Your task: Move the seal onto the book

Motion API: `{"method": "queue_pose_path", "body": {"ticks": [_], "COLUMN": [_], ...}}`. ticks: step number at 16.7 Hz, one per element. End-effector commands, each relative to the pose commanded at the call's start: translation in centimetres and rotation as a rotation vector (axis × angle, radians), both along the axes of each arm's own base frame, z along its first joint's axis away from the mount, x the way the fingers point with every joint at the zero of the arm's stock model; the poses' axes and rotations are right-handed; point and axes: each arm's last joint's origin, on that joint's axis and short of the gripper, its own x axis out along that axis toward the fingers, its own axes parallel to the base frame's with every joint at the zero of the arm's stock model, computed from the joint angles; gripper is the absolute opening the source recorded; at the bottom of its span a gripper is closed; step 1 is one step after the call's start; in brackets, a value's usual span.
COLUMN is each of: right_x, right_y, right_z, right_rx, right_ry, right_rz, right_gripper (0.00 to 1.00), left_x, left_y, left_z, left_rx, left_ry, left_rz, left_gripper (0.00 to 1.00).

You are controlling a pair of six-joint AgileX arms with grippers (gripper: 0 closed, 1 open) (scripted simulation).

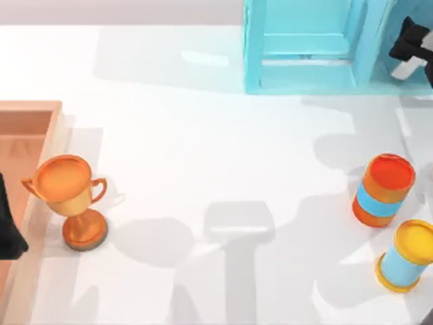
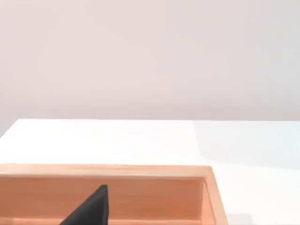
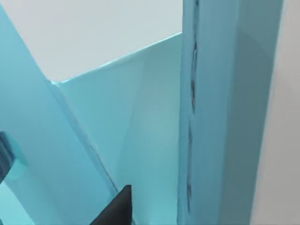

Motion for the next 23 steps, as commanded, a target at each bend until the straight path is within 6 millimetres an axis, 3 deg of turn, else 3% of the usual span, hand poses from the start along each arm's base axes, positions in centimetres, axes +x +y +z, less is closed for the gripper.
{"method": "queue_pose_path", "body": {"ticks": [9, 19, 23], "right_x": [0.0, -0.1, -1.2], "right_y": [0.0, 0.2, 0.1], "right_z": [0.0, 0.0, 2.5], "right_rx": [0.000, 0.002, -0.001], "right_ry": [0.000, 0.002, 0.025], "right_rz": [0.000, 0.005, 0.002], "right_gripper": [0.02, 0.00, 0.00], "left_x": [0.0, 0.0, 0.0], "left_y": [0.0, 0.0, 0.0], "left_z": [0.0, 0.0, 0.0], "left_rx": [0.000, 0.000, 0.000], "left_ry": [0.000, 0.000, 0.000], "left_rz": [0.000, 0.000, 0.000], "left_gripper": [1.00, 1.00, 1.00]}}
